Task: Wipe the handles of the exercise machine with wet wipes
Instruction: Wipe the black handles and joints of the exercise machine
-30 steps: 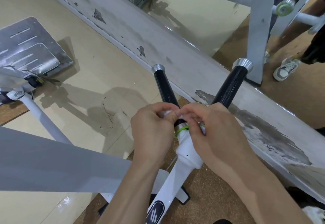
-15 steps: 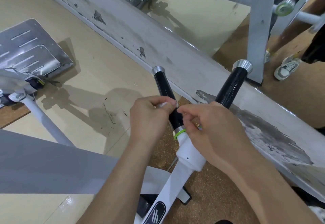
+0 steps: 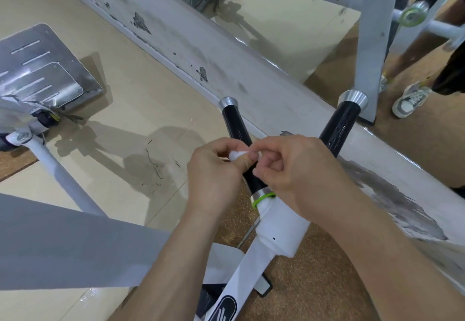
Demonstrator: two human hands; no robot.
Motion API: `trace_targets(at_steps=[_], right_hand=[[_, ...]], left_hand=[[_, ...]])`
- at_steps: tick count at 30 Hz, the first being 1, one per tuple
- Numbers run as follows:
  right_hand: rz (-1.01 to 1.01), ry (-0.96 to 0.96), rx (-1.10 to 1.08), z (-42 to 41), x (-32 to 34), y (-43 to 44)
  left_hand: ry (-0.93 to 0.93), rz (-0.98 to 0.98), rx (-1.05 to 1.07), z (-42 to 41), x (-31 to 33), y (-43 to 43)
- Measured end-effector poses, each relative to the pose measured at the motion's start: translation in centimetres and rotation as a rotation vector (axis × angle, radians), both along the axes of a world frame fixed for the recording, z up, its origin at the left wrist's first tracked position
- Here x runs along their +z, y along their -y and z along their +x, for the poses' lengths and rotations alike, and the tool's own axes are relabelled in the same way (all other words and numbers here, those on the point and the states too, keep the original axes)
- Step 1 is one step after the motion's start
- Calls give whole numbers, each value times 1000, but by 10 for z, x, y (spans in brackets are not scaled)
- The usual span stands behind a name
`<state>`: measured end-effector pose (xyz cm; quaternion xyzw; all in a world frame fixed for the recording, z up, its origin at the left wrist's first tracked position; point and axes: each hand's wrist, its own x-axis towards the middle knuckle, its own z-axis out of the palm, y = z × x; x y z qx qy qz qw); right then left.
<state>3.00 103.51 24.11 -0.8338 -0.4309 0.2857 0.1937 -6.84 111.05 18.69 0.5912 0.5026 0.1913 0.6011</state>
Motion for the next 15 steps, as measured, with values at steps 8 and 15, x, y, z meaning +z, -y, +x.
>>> trace_targets(at_steps=[8,15], right_hand=[[-194,59,94,1,3,-7],[-212,-59,-19,20,-7,-33]], left_hand=[[3,33,21,2,-2,-4],[-85,174,81,23,-14,-30]])
